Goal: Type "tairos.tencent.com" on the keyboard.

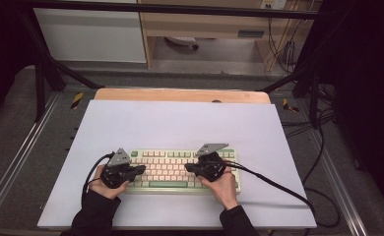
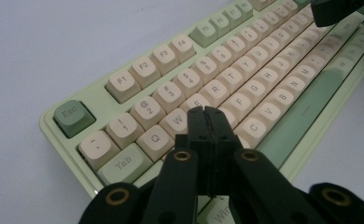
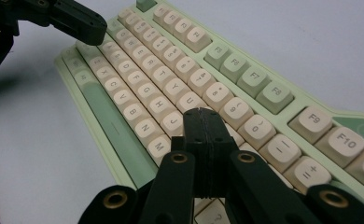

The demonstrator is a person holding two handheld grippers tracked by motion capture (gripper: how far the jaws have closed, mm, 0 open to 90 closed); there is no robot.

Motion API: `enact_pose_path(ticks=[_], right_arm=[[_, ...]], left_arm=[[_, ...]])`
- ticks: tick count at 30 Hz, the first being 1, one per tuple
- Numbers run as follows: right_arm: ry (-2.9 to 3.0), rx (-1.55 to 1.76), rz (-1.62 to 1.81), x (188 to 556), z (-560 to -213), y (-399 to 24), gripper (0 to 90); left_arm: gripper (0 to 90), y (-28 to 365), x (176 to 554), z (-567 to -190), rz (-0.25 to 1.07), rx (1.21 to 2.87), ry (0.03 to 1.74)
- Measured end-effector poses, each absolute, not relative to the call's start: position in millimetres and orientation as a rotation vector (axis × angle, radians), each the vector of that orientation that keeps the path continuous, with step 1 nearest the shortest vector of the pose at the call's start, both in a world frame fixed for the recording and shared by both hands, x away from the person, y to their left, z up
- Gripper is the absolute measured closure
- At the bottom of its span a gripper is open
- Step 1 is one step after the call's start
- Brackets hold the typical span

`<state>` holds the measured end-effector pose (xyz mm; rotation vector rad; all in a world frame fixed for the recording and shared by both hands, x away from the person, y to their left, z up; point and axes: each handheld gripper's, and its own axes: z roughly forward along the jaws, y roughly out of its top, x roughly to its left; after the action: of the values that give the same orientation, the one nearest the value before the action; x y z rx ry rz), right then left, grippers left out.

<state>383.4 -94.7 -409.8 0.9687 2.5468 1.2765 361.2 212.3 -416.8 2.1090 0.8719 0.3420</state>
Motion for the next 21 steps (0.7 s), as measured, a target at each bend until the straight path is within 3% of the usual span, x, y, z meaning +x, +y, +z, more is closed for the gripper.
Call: enact_pose_path(ticks=[21], right_arm=[[2.524, 0.971, 1.277, 367.0, -406.3, -123.0, 90.0]], left_arm=[[89.7, 197.0, 361.3, -410.3, 0.358, 2.12, 0.854]])
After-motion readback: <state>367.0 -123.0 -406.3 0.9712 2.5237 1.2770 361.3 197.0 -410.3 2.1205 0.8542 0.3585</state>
